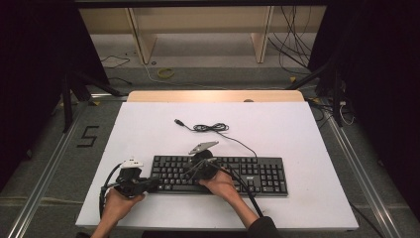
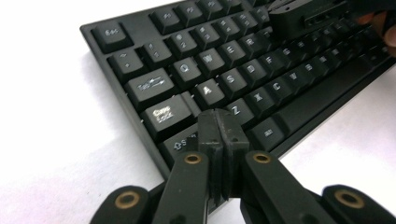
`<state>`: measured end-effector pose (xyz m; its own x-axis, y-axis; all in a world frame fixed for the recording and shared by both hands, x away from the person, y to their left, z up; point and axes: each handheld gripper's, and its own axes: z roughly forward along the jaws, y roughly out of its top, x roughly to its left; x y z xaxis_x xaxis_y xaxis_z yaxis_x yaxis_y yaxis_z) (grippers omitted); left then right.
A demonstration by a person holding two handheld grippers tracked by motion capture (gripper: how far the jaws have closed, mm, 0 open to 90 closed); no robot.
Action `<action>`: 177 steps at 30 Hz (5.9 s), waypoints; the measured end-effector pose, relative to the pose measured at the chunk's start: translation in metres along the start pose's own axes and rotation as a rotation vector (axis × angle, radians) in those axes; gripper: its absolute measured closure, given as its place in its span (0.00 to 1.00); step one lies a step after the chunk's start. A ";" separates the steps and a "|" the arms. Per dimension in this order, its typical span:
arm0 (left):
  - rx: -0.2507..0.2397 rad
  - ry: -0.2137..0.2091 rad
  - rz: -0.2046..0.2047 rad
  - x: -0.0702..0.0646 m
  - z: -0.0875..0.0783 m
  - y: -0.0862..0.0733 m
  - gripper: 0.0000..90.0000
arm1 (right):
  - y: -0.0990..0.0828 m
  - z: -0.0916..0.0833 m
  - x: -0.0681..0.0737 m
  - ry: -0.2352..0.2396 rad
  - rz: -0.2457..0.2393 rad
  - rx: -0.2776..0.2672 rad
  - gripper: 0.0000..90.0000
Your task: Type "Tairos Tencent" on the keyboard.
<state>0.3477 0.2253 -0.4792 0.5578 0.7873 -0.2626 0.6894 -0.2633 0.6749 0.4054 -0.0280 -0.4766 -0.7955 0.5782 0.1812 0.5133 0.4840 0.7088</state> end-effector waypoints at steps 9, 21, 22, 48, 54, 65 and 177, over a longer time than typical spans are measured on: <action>-0.059 -0.022 0.007 -0.002 -0.004 0.002 0.89 | 0.003 -0.016 -0.001 0.015 0.001 -0.061 0.91; -0.112 -0.063 0.014 -0.003 -0.004 0.004 0.64 | -0.003 -0.035 -0.007 0.033 0.019 -0.113 0.72; -0.115 -0.065 0.016 -0.004 -0.004 0.005 0.62 | -0.003 -0.036 -0.007 0.032 0.019 -0.114 0.71; -0.161 -0.088 0.023 -0.003 0.003 0.009 0.40 | -0.016 -0.056 -0.012 0.015 0.033 -0.144 0.44; -0.161 -0.082 0.023 -0.003 0.004 0.010 0.41 | -0.017 -0.058 -0.014 0.010 0.035 -0.145 0.43; -0.140 -0.073 0.035 -0.003 0.008 0.012 0.65 | -0.017 -0.062 -0.015 0.002 0.038 -0.149 0.42; -0.240 -0.105 0.051 -0.023 0.005 0.013 0.34 | -0.027 -0.040 -0.023 -0.067 0.029 -0.018 1.00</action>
<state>0.3466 0.2012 -0.4677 0.6427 0.7107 -0.2861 0.5370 -0.1515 0.8299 0.3966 -0.0809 -0.4724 -0.7568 0.6348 0.1558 0.5292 0.4551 0.7161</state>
